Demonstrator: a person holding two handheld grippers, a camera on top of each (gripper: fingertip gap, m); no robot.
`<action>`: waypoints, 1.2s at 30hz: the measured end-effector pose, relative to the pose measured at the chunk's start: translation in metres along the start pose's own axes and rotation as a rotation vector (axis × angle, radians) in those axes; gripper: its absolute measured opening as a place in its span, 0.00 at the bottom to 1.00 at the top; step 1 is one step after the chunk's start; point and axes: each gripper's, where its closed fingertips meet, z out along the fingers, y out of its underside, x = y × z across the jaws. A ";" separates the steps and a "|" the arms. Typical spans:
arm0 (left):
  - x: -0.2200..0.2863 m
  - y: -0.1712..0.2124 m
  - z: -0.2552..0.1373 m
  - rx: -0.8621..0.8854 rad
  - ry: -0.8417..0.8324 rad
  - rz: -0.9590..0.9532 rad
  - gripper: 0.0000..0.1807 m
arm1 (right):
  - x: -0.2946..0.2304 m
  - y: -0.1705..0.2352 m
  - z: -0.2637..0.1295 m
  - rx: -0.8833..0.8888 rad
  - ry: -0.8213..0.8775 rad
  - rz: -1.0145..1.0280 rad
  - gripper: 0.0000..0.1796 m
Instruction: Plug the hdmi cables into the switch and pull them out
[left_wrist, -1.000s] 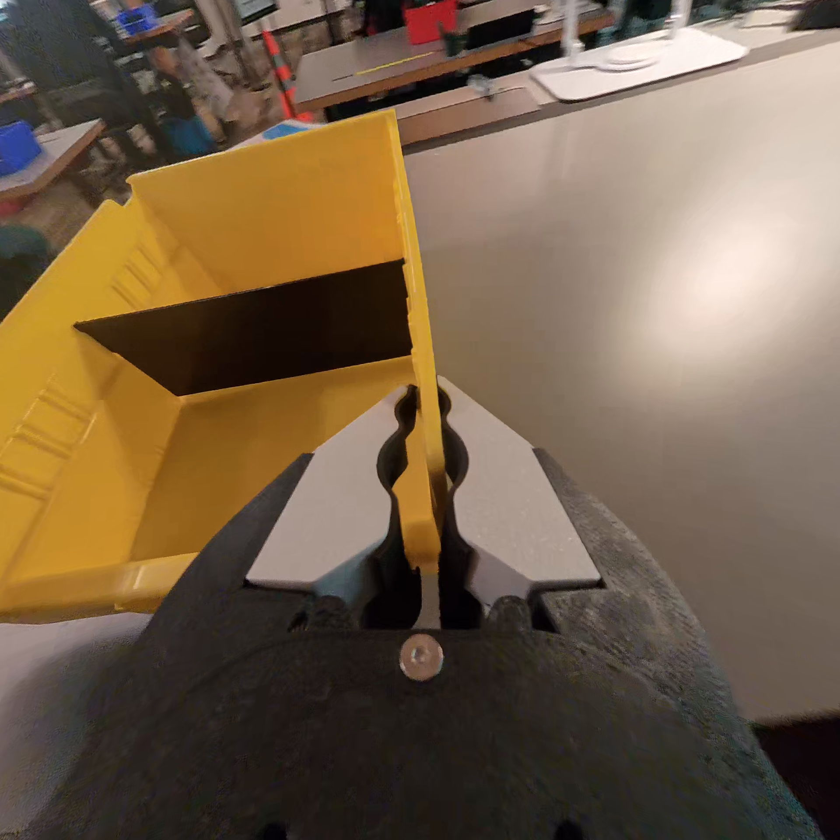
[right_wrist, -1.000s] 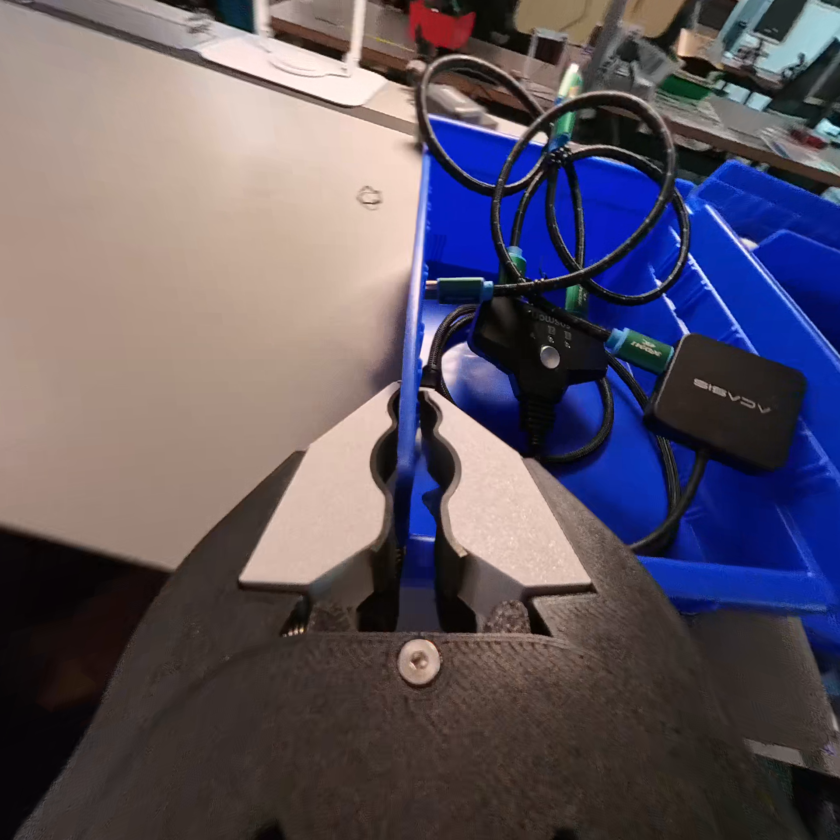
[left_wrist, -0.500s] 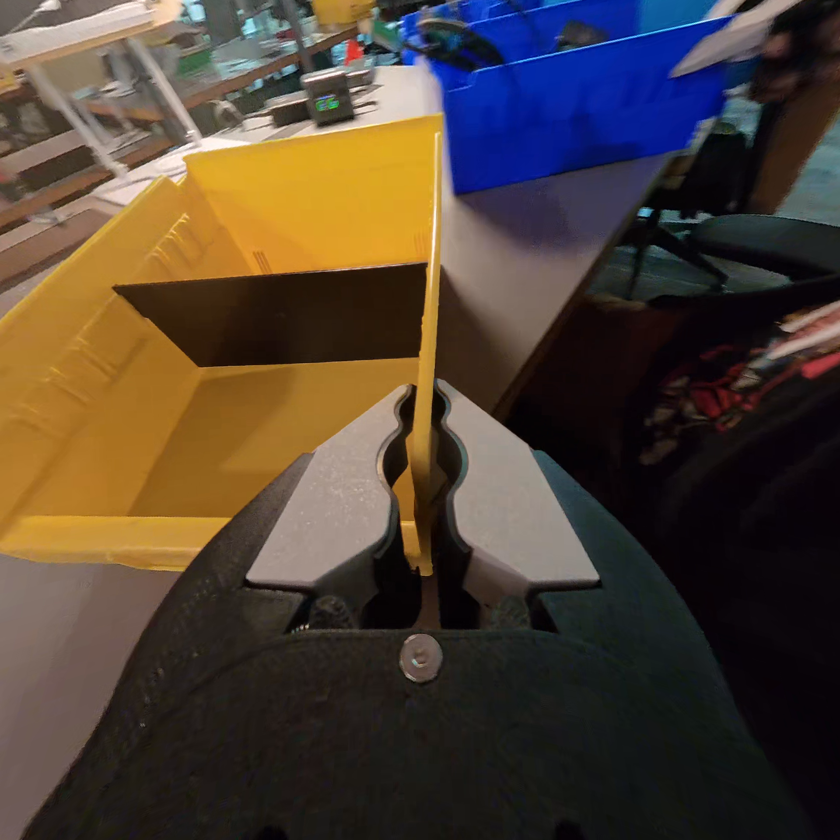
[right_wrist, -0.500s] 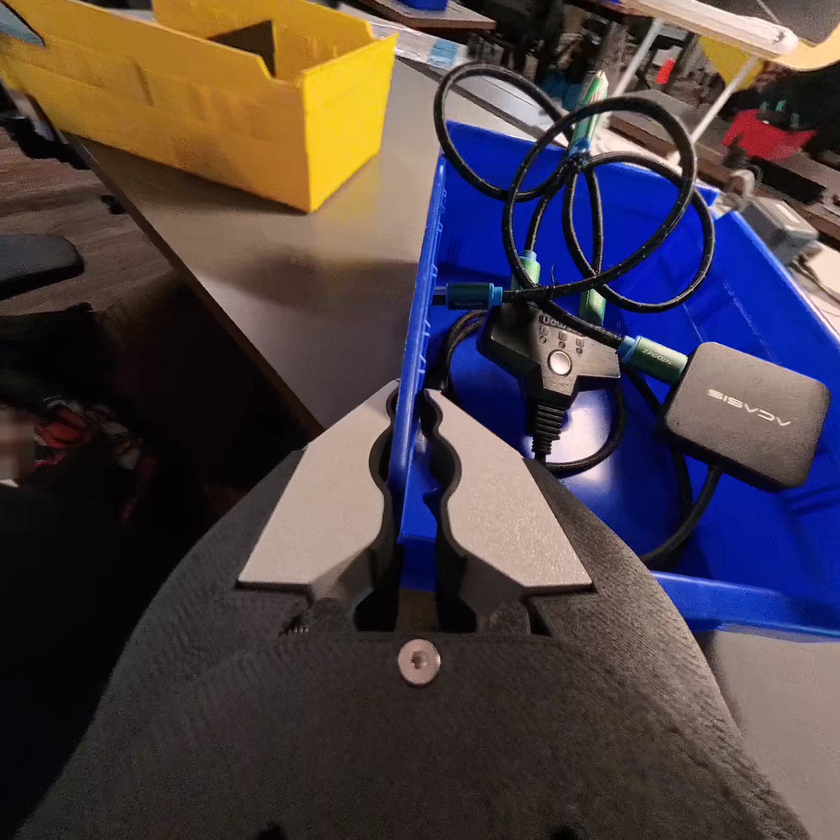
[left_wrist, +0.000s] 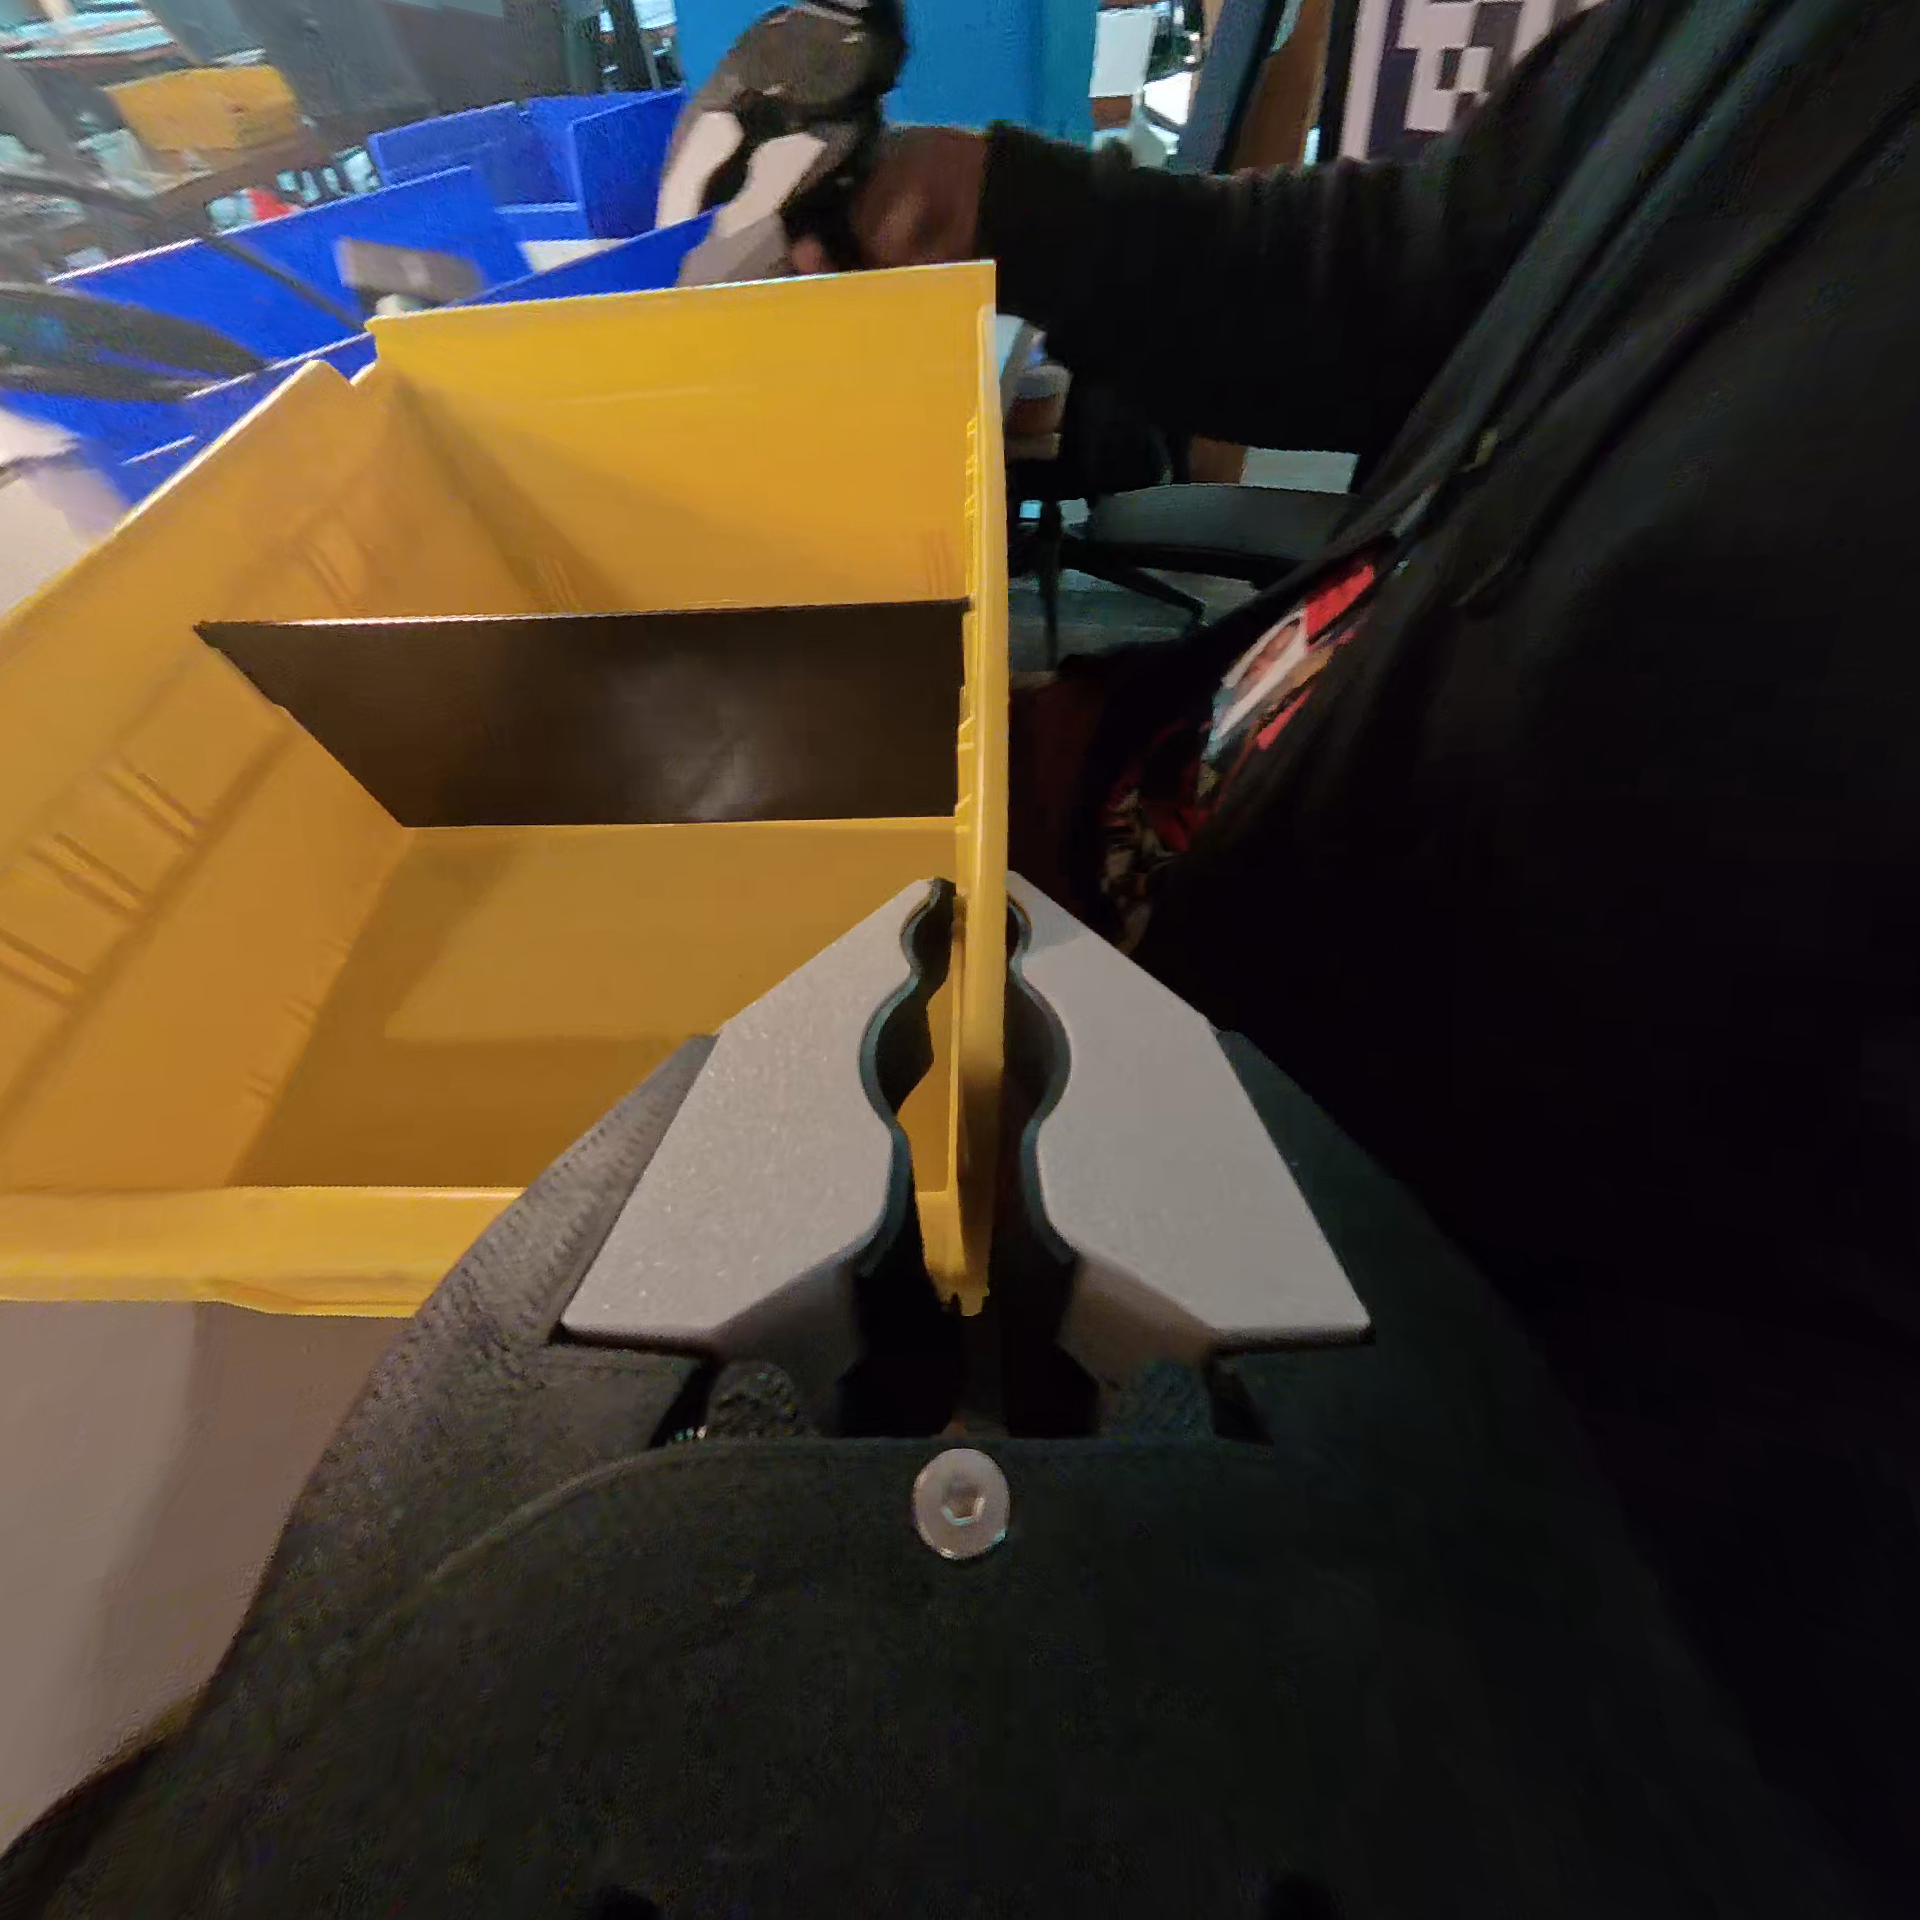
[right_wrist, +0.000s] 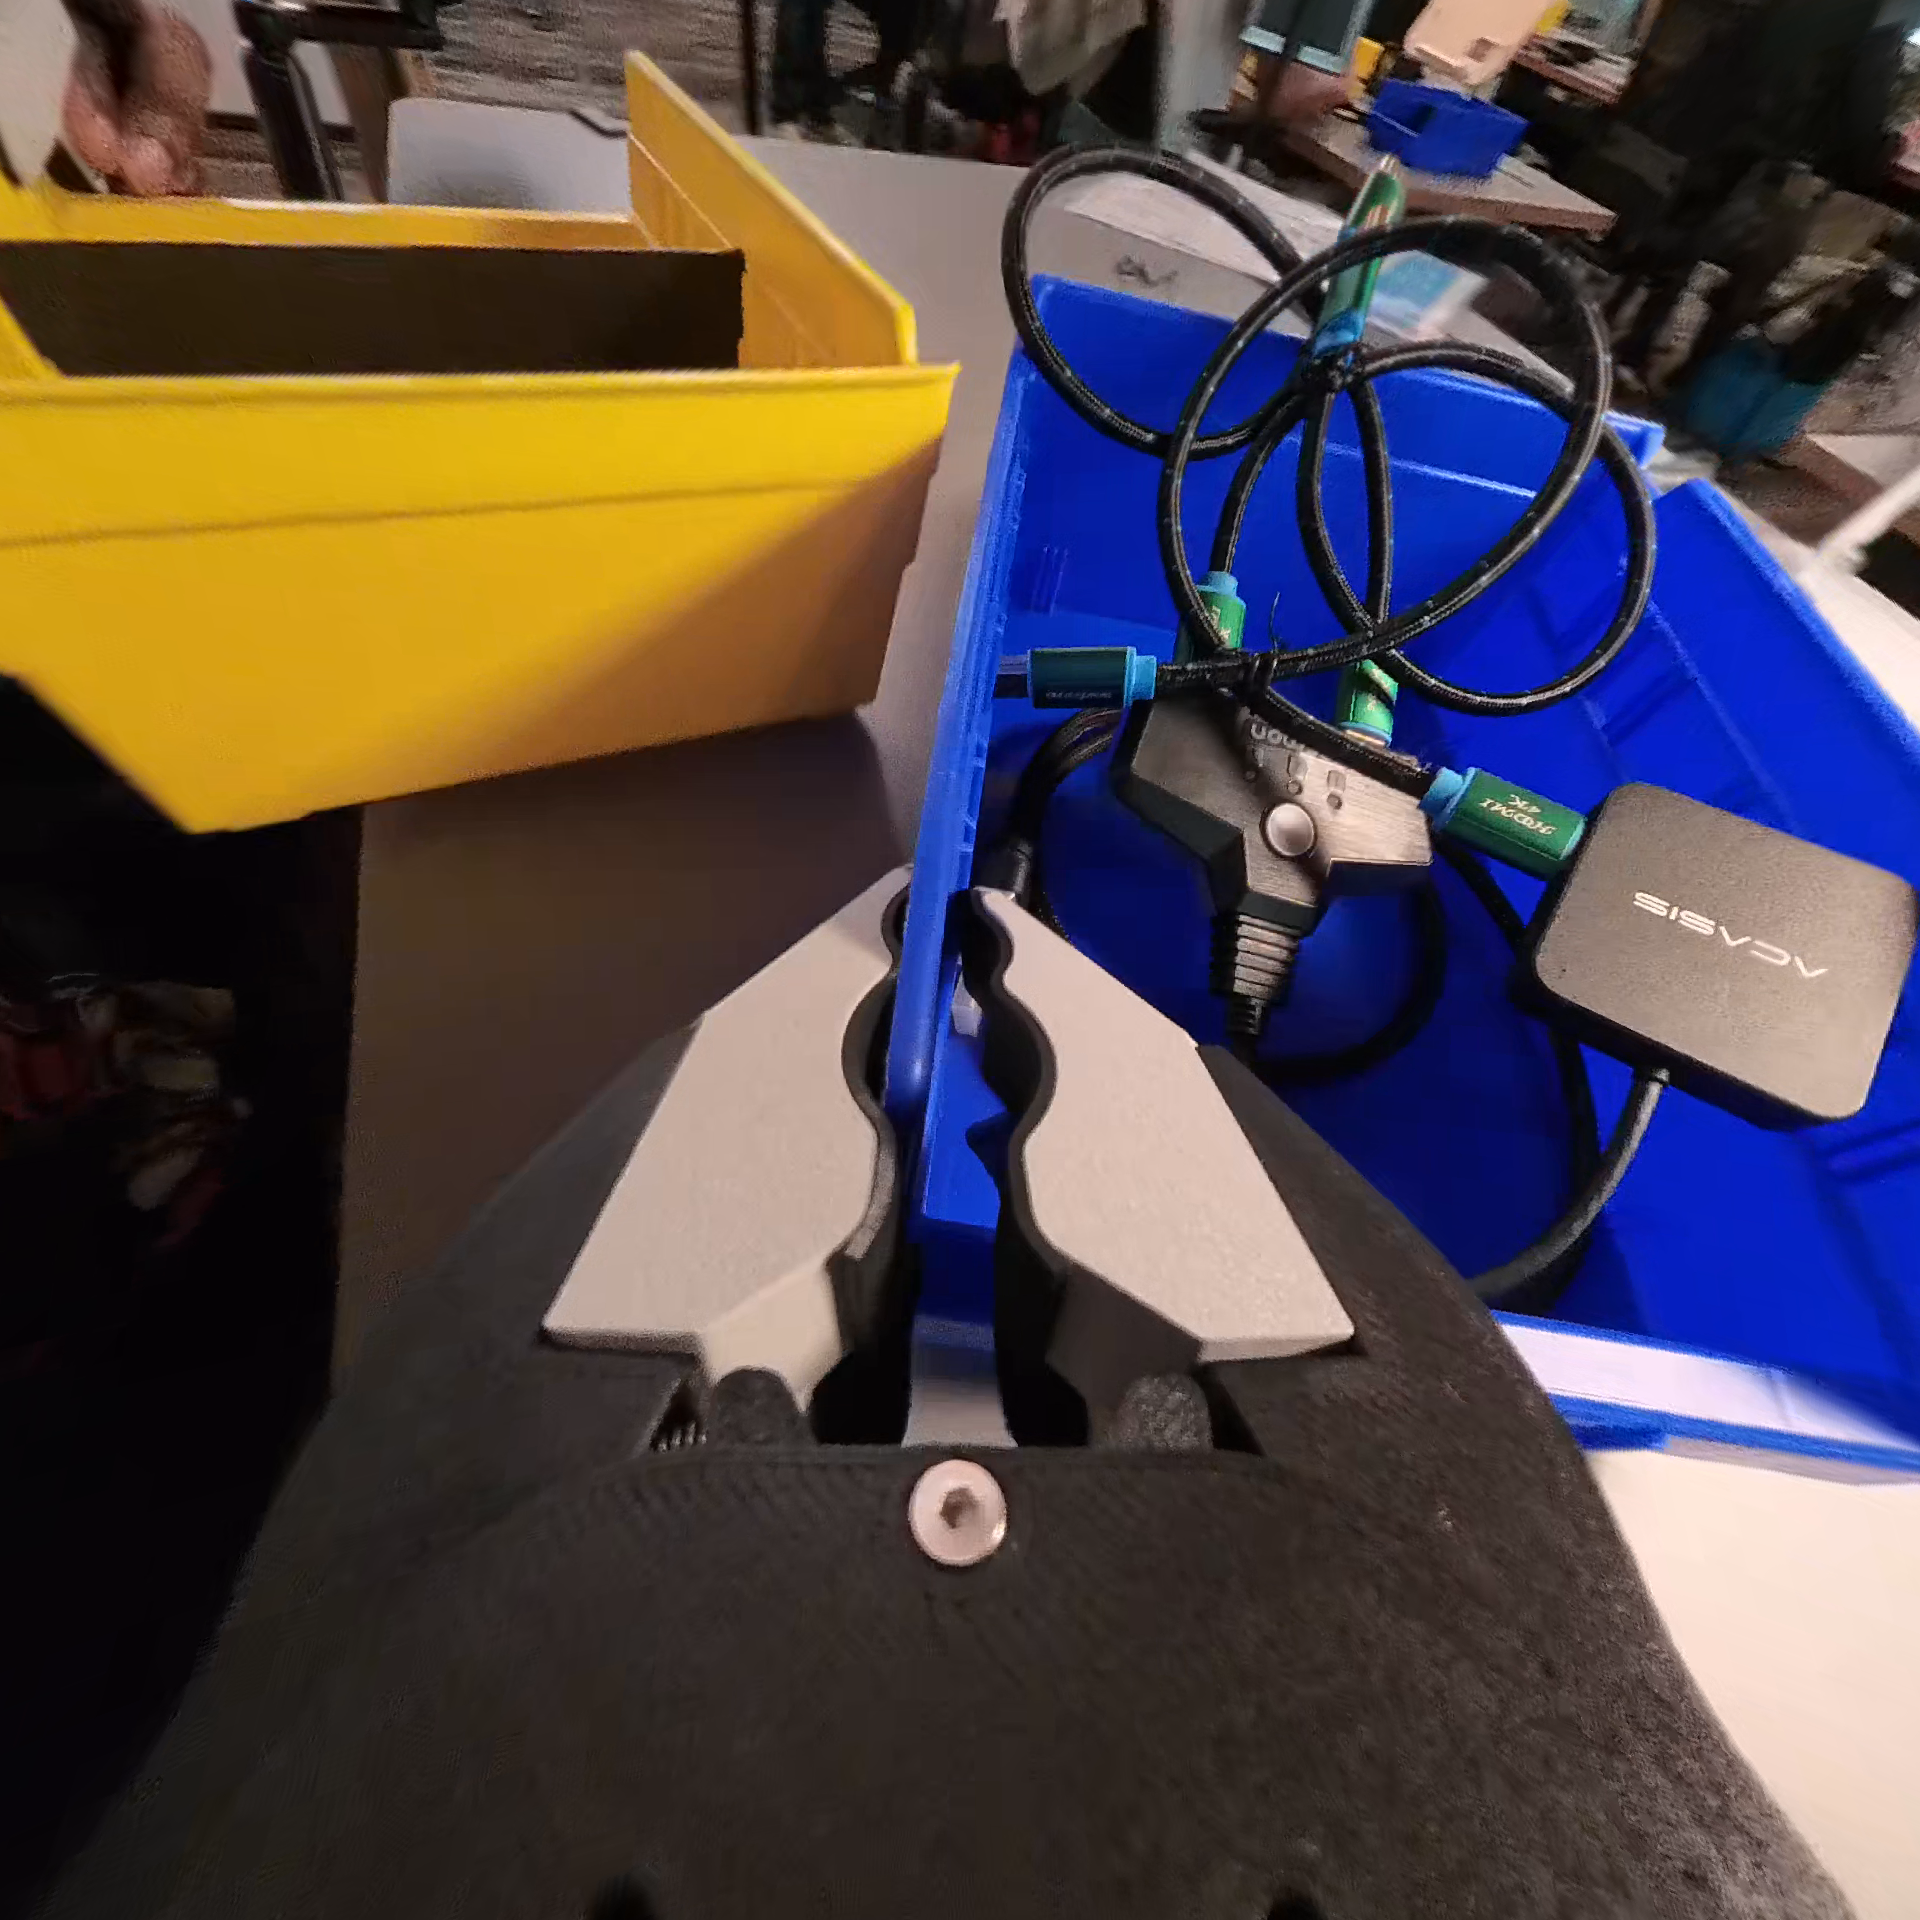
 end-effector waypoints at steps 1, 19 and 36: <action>0.003 0.000 0.000 0.002 0.016 0.007 0.03 | 0.002 -0.003 0.009 0.005 -0.027 -0.011 0.04; 0.008 -0.005 0.016 -0.019 0.143 0.038 0.03 | -0.001 -0.062 0.144 0.083 -0.435 -0.181 0.04; -0.105 -0.100 -0.009 0.444 -0.279 -0.210 0.27 | 0.091 -0.049 -0.006 0.065 0.105 0.239 0.34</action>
